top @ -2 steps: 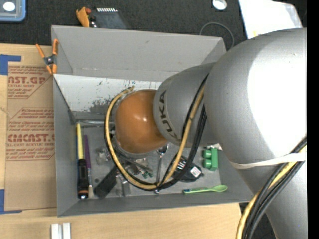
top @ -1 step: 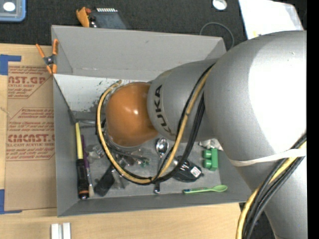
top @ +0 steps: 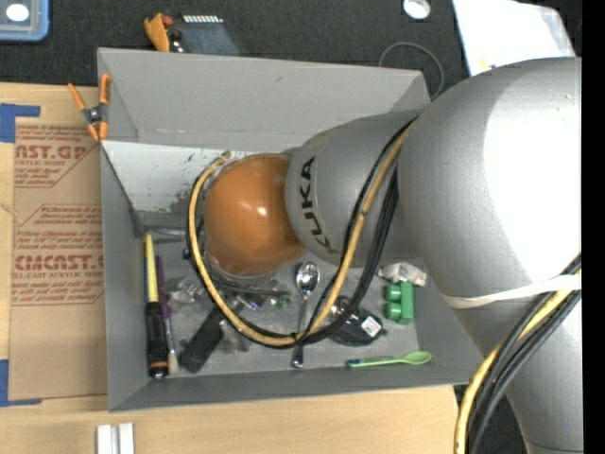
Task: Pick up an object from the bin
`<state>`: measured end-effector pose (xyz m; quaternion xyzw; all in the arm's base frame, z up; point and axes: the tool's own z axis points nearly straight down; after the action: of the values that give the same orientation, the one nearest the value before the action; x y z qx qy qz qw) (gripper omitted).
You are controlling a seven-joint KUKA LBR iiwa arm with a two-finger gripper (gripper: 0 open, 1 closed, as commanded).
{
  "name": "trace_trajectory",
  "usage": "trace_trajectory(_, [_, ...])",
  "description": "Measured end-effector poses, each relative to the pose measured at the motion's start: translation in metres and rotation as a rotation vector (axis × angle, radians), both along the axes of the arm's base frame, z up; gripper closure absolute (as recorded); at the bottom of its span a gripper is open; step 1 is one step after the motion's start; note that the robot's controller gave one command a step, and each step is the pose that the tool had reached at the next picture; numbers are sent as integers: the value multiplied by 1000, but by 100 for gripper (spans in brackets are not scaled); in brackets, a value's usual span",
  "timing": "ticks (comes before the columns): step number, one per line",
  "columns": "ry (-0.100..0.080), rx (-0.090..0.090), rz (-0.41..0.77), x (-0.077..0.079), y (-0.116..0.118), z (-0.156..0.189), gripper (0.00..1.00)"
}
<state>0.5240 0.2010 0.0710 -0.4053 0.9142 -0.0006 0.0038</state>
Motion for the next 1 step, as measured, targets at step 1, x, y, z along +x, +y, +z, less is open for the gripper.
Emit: trace_trajectory(1, [1,3,101,0,-1,-1,0])
